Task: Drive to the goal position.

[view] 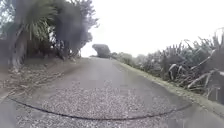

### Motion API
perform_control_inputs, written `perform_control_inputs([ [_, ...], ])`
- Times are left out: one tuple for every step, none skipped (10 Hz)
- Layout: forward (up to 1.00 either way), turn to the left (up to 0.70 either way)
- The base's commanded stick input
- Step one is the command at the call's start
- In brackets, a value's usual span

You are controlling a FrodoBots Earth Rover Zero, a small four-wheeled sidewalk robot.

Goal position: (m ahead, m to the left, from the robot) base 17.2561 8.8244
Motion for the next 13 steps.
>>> perform_control_inputs([
  [0.85,0.0],
  [0.85,0.0],
  [0.85,0.0],
  [0.85,0.0],
  [0.85,0.0],
  [0.85,0.0],
  [0.85,0.0],
  [0.85,0.0],
  [0.85,0.0],
  [0.85,0.0],
  [0.85,0.0],
  [0.85,0.0],
  [0.85,0.0],
])
